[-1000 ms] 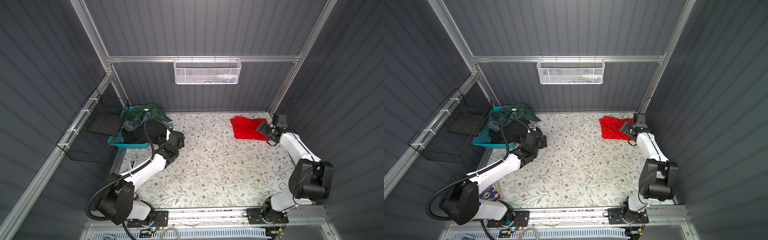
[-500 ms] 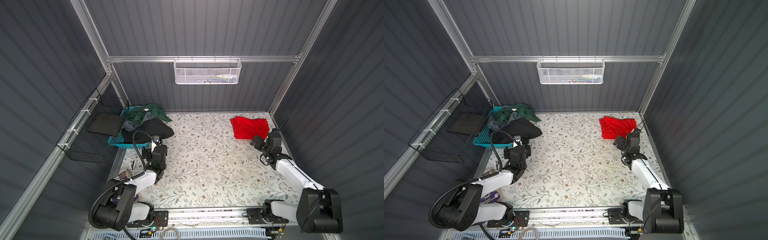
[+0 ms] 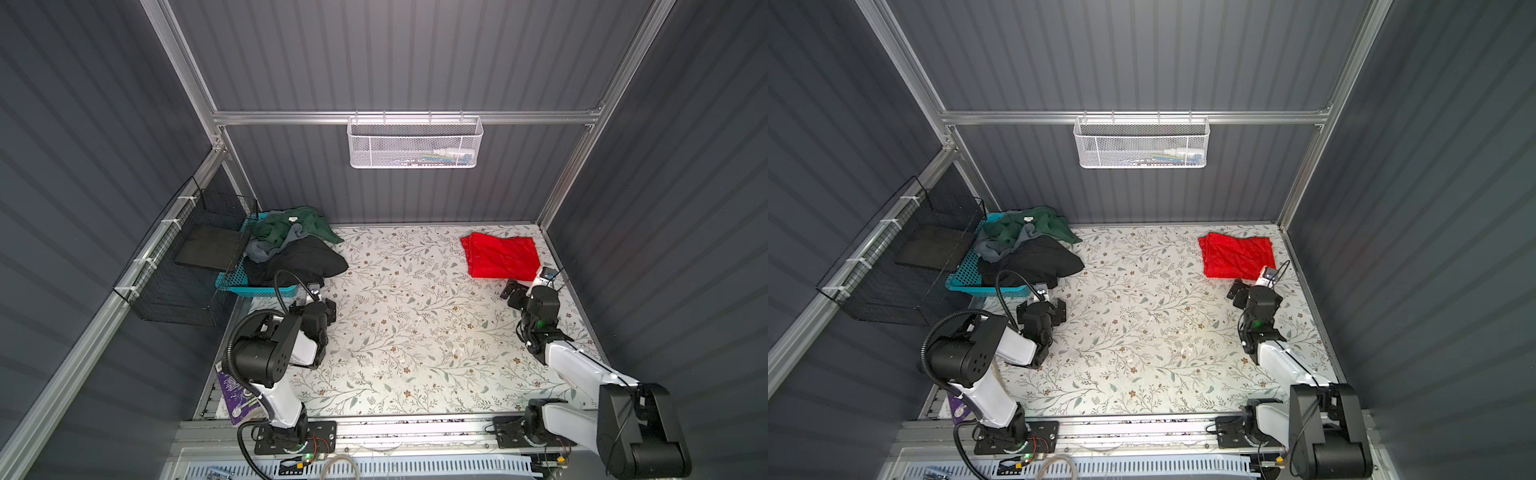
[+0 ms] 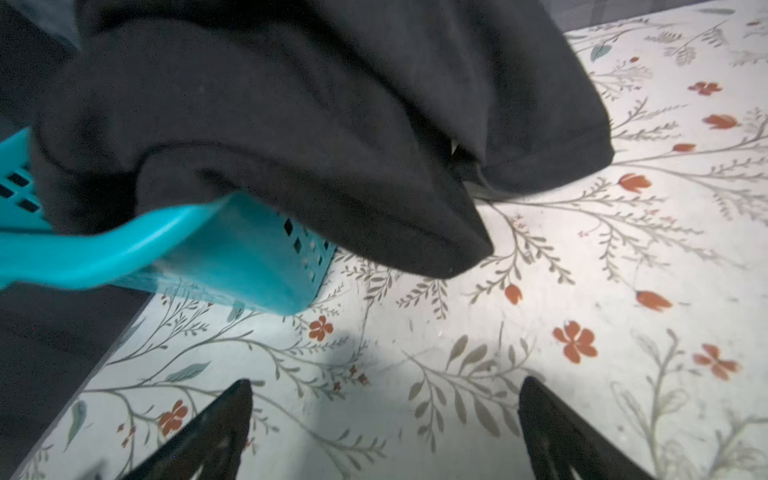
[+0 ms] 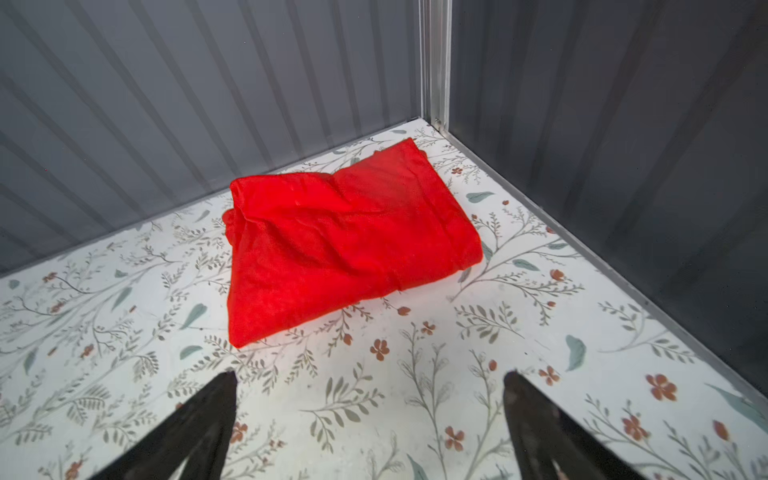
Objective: Fold and stack the t-shirts
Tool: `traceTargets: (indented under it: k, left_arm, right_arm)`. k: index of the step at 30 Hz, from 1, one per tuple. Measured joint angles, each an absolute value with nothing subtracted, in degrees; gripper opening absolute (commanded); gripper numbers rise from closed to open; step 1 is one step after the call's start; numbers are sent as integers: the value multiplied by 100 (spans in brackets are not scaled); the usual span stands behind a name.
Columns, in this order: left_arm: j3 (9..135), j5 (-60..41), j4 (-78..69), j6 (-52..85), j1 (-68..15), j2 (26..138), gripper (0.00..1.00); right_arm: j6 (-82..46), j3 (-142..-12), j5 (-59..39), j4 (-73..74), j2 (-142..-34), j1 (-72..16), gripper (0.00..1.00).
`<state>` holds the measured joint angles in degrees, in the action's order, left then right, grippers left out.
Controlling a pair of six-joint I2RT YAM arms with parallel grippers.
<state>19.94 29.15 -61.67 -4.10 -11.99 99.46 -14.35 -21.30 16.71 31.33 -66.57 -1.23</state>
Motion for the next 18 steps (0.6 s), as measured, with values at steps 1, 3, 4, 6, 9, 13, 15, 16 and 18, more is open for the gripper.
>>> traceTargets:
  k: [1, 3, 4, 6, 9, 13, 15, 16, 18]
  left_arm:
    - [2082, 2862, -6121, -403, -1177, 9939, 100]
    - [2237, 2757, -6075, -388, -1111, 9935, 100]
    - [2287, 2718, -6075, -388, -1083, 9935, 100]
    - [2333, 2665, -6045, -375, -1044, 9935, 100]
    - [2342, 2650, -5951, -322, -1026, 9935, 100]
    - [2344, 2672, -5865, -255, -1007, 9935, 100]
    - [2344, 2683, -5870, -235, -1007, 9935, 100]
    - [2344, 2694, -5870, -235, -1007, 9935, 100]
    - [2344, 2694, -5870, -233, -1007, 9935, 100]
  right_arm:
    - [-1356, -2053, 1728, 3264, -6648, -123, 99]
    - [-1208, -2021, 1831, 3420, -6648, -123, 99]
    - [-1118, -2021, 1874, 3514, -6646, -123, 99]
    - [-1002, -2012, 1984, 3686, -6665, -123, 99]
    - [-937, -1933, 2102, 4099, -6984, -115, 99]
    - [-858, -1955, 2084, 4049, -7387, -97, 99]
    - [-829, -1962, 2082, 4064, -7452, -78, 99]
    - [-808, -1955, 2078, 4141, -7481, -64, 99]
    - [-727, -1881, 2032, 4707, -7710, -23, 99]
